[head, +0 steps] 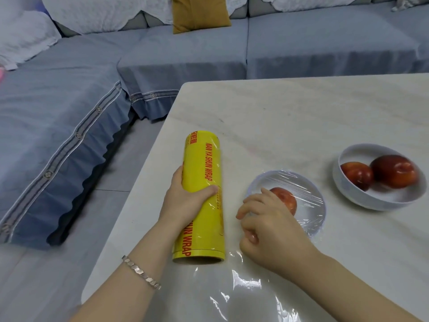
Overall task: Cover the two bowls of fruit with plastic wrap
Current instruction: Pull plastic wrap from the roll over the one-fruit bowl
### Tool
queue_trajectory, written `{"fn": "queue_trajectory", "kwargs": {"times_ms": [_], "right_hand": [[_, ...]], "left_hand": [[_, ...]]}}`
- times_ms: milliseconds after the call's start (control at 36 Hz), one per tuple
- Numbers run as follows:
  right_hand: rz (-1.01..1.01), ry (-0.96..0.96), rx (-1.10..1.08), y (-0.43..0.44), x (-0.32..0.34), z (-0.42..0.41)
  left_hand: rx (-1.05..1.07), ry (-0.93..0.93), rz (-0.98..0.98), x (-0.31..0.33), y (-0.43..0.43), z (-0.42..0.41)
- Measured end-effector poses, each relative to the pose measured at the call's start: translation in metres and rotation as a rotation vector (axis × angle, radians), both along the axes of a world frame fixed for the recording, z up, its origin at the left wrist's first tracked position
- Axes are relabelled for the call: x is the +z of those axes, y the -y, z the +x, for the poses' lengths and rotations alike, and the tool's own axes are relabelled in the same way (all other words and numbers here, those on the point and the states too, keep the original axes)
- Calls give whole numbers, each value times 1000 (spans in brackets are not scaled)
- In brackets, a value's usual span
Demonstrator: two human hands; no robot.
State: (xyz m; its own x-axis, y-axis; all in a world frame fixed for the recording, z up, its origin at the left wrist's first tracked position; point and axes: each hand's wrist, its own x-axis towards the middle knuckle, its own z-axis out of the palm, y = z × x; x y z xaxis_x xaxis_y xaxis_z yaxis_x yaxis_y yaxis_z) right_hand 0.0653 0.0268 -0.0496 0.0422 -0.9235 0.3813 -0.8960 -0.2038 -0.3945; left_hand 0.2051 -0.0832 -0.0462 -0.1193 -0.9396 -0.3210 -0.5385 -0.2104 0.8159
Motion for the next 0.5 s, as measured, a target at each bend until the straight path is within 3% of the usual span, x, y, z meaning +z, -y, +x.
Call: {"fn": "queue_trajectory", "kwargs": {"times_ms": [111,250,333,500], "right_hand": [[-20,10,1,-8,6,-5],[170,-221,137,-21,-2,-16],[209,-196,165,-26,-5,-27],[93,-133,195,-23,18,-27]], "left_hand": [[0,-10,3,1,-1,-1],[12,-31,21,3,-1,2],[21,-56,40,4,-1,5],[4,-42,29,1,-1,3]]}}
